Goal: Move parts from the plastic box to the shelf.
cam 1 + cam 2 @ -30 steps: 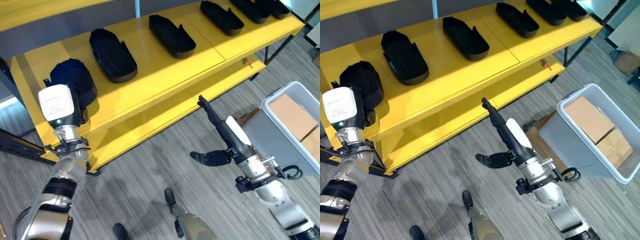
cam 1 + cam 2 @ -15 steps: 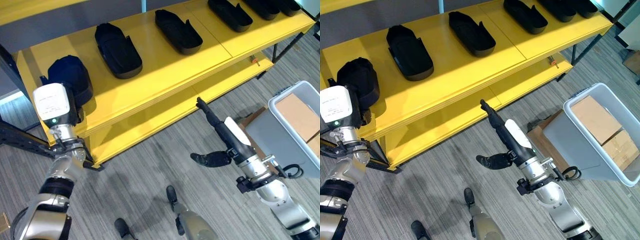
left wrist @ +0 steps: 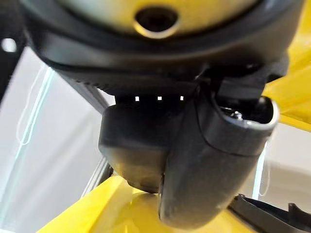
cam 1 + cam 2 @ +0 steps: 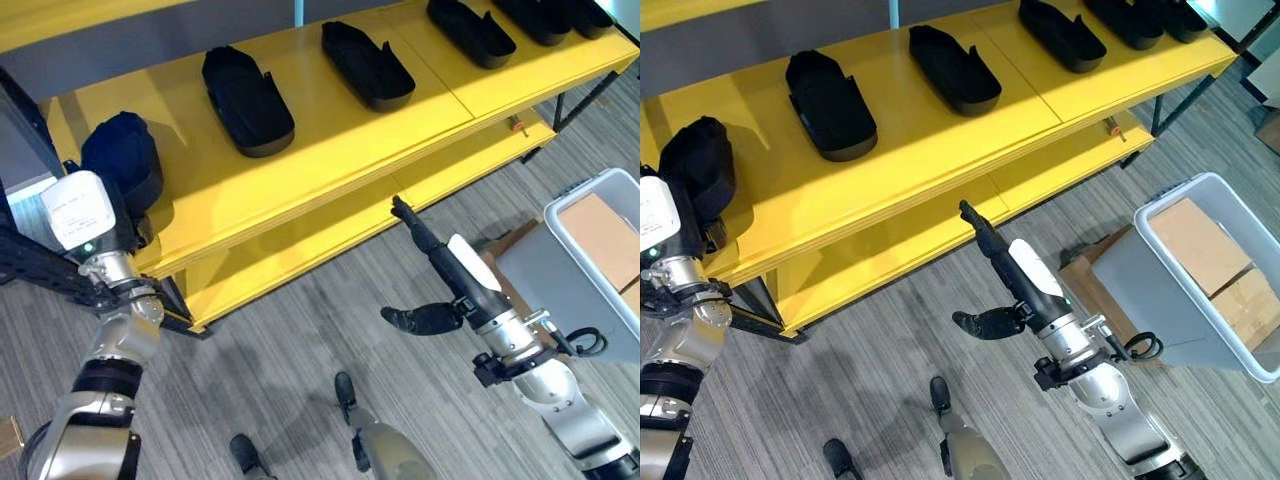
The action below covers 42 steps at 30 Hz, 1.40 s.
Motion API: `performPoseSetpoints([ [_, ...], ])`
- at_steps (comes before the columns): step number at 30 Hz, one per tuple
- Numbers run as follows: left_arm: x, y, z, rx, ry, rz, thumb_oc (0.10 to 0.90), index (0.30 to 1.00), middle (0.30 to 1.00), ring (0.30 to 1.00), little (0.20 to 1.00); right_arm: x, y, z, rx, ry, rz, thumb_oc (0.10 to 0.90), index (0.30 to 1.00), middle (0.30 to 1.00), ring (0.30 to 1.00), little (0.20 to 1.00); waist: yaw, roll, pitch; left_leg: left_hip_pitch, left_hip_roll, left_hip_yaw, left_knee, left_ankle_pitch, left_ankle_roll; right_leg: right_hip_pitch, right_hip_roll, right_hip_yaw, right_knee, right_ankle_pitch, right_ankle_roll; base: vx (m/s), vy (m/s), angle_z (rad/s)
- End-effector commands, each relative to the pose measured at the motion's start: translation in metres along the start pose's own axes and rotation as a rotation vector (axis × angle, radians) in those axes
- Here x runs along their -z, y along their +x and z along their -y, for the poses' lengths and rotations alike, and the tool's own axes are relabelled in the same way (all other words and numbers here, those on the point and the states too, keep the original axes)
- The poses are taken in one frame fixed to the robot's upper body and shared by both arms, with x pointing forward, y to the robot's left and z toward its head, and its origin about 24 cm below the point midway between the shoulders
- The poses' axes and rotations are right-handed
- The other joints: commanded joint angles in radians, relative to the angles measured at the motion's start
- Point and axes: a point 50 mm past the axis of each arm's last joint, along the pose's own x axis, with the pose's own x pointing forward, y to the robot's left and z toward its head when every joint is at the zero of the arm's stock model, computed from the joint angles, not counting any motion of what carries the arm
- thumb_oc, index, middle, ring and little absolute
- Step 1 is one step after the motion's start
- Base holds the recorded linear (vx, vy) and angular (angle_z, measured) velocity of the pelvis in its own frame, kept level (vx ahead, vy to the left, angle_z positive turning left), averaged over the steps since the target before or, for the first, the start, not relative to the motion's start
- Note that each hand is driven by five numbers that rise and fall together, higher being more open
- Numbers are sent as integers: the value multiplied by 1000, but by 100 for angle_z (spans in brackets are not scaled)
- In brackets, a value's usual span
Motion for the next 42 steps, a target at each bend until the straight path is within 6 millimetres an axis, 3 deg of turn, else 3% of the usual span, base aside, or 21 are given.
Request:
performPoseSetpoints([
  [1,-6,31,-33,-177,-21,12,400,300,300,300,300,-46,11,25,88,-33,267,900,1000,1000,1000,1000,-11,-19,-42,79,30,-41,-3,22,-22,113,-52,-52,5,-128,78,0,0,0],
  [25,-57,53,-28,-104,23,204,400,300,300,300,300,-46,9,29,93,-34,258,900,1000,1000,1000,1000,-40,-10,-50,74,31,-27,-3,28,-25,94,-44,-34,5,-121,81,0,0,0],
  [27,-60,53,-26,-91,32,217,590,566,566,566,566,-45,9,29,95,-36,256,900,1000,1000,1000,1000,-42,-9,-49,72,31,-28,-3,27,-24,90,-44,-34,5,-121,82,0,0,0],
  [29,-59,52,-23,-75,39,215,649,649,649,649,649,-45,9,30,95,-39,255,900,1000,1000,1000,1000,-43,-9,-49,72,31,-27,-3,28,-24,90,-44,-33,5,-120,82,0,0,0],
  [30,-59,52,-23,-71,40,213,812,876,876,876,876,-45,8,29,93,-41,256,900,1000,1000,1000,1000,-43,-8,-48,72,31,-27,-3,28,-24,90,-44,-33,5,-120,82,0,0,0],
  [31,-59,51,-22,-65,42,214,900,1000,1000,1000,1000,-45,8,29,91,-41,257,900,1000,1000,1000,1000,-42,-6,-46,72,30,-29,-3,29,-24,91,-44,-34,5,-121,82,0,0,0],
  [32,-54,50,-20,-50,49,200,798,857,857,857,857,-45,8,29,88,-42,253,900,1000,1000,1000,1000,-39,-4,-45,70,30,-33,-3,28,-23,94,-46,-38,4,-122,82,0,0,0],
  [33,-53,50,-19,-46,44,194,400,300,300,300,300,-45,8,29,87,-43,254,900,1000,1000,1000,1000,-37,-4,-44,69,29,-33,-3,28,-23,94,-47,-41,4,-121,82,0,0,0],
  [42,-43,47,-19,-36,47,170,400,300,300,300,300,-44,8,29,86,-48,246,900,1000,1000,1000,1000,-28,-4,-40,68,27,-42,-3,24,-20,101,-50,-50,4,-124,82,0,0,0],
])
